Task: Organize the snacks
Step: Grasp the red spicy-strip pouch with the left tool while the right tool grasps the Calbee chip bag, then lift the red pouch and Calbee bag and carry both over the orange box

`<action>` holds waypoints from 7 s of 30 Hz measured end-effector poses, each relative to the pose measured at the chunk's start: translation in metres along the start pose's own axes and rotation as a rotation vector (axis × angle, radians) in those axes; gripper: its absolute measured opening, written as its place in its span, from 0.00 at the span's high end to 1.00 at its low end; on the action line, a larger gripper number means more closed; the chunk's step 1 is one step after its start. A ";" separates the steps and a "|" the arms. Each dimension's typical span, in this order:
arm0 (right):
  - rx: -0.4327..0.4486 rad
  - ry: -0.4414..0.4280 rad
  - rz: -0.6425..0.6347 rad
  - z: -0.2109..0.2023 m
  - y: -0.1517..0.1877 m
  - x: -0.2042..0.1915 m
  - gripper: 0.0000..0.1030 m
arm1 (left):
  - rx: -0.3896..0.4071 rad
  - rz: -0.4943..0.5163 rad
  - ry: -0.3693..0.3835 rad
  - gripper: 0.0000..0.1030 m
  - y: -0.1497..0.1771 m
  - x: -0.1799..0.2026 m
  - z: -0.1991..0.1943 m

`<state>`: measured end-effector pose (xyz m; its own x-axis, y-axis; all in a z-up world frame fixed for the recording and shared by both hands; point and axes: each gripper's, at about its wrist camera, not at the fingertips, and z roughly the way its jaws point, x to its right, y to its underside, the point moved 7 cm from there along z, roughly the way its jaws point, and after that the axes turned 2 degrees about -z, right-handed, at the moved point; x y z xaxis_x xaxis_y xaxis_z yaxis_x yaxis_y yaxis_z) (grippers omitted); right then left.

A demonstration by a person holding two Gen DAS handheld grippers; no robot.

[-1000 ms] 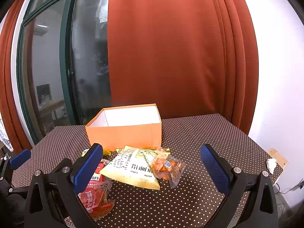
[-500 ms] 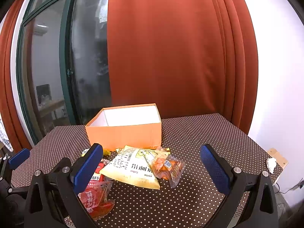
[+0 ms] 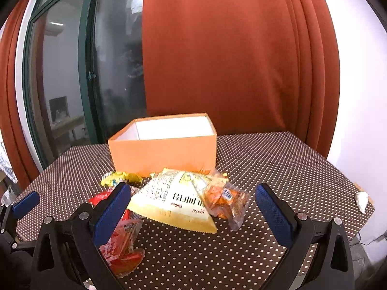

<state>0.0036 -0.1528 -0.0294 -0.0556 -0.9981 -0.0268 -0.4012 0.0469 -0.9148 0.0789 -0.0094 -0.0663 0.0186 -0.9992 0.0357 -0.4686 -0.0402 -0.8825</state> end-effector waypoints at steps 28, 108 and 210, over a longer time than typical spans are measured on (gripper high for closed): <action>-0.262 -0.081 -0.001 0.087 0.094 -0.021 0.00 | -0.190 0.053 0.003 0.00 0.085 0.015 0.074; -0.189 -0.096 0.081 0.126 0.017 -0.026 0.00 | -0.030 0.076 0.054 0.60 -0.016 0.031 0.109; -0.080 -0.115 0.060 0.169 -0.079 -0.016 0.11 | -0.001 0.051 0.113 0.60 -0.116 0.014 0.149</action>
<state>0.1910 -0.1473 -0.0245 0.0218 -0.9912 -0.1304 -0.4724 0.1048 -0.8751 0.2655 -0.0190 -0.0332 -0.1052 -0.9935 0.0438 -0.4669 0.0104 -0.8842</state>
